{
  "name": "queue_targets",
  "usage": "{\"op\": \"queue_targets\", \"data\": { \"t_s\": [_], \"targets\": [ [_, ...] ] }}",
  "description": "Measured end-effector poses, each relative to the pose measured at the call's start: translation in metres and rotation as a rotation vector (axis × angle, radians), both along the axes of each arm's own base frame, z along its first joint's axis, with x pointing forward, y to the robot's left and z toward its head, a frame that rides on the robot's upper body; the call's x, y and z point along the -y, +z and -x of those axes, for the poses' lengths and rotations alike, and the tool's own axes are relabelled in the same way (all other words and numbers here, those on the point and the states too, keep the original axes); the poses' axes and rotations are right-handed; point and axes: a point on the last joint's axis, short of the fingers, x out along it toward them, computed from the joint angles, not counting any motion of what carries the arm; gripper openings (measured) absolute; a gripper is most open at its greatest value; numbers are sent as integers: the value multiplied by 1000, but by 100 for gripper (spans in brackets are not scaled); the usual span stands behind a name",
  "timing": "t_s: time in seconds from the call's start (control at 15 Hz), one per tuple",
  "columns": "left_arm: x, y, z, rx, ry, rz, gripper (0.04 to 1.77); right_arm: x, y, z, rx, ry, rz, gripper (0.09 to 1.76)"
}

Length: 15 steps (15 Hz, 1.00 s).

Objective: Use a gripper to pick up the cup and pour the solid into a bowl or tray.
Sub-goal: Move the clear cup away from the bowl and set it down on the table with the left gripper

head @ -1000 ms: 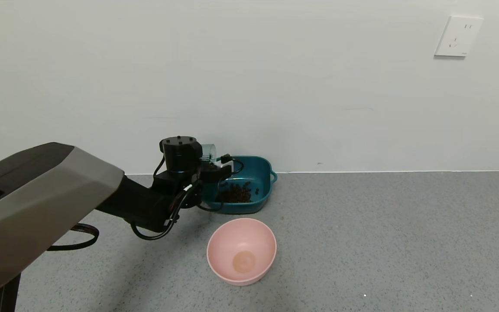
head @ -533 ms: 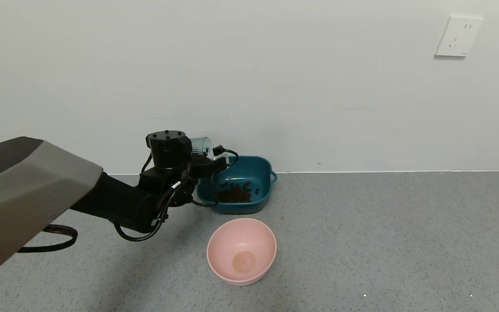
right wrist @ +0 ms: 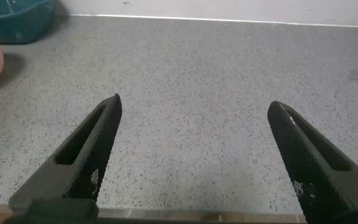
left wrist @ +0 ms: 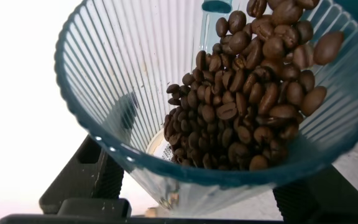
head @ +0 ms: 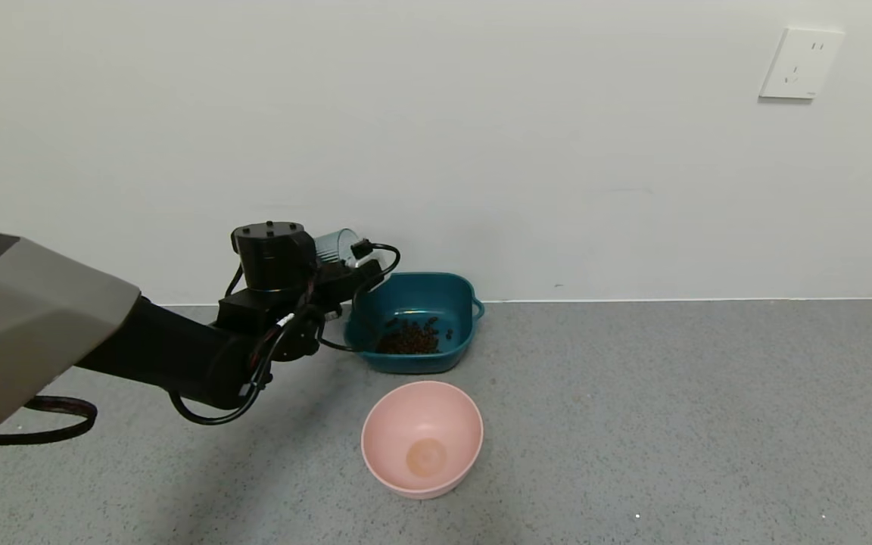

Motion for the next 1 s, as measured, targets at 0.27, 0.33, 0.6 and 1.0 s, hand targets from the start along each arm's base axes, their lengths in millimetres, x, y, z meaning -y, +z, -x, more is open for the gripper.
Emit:
{"op": "queue_targets", "data": {
  "t_s": [0.27, 0.33, 0.6, 1.0],
  "targets": [
    [-18, -8, 11, -48, -32, 74, 131, 0, 0, 0, 0, 0, 0, 171],
    [-23, -8, 15, -54, -37, 92, 131, 0, 0, 0, 0, 0, 0, 171],
    [-46, -4, 28, -65, -45, 179, 131, 0, 0, 0, 0, 0, 0, 171],
    [-57, 7, 45, -138, -6, 586, 131, 0, 0, 0, 0, 0, 0, 171]
  ]
}}
